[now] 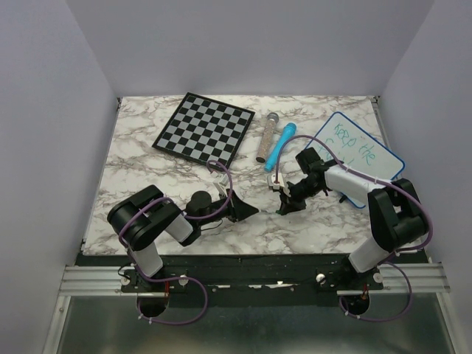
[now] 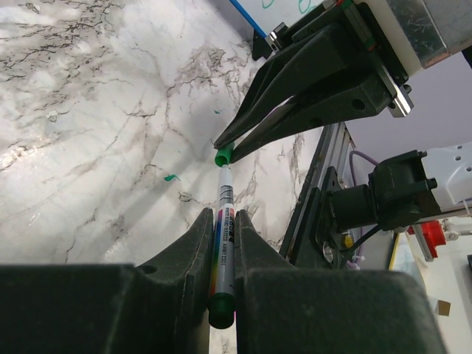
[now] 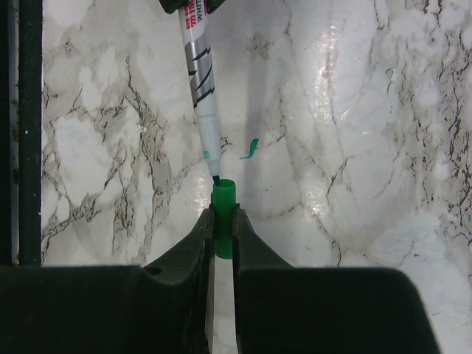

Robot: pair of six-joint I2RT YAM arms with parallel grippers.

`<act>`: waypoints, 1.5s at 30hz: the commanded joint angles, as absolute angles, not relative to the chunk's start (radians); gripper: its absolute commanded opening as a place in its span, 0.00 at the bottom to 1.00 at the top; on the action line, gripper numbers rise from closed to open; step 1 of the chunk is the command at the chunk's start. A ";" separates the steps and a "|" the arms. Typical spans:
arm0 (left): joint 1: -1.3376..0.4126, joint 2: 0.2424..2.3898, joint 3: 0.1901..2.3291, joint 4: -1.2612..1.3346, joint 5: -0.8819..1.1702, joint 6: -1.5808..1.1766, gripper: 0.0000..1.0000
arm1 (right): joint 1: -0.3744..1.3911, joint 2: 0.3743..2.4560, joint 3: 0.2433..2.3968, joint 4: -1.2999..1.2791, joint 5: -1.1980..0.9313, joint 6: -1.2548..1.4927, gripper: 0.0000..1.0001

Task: Write a sentence on the whiteboard
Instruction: Insert the whiteboard marker without the cap into the pen cap.

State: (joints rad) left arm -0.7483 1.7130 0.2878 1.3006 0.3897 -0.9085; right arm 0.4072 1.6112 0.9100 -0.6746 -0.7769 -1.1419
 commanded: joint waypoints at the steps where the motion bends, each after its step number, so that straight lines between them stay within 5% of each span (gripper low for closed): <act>1: -0.755 1.704 0.304 1.686 0.417 -0.908 0.00 | 0.419 1.623 0.936 -0.667 -0.815 -1.132 0.01; 45: -0.755 1.717 0.285 1.686 0.460 -0.925 0.00 | 0.420 1.532 0.942 -0.684 -0.861 -1.120 0.01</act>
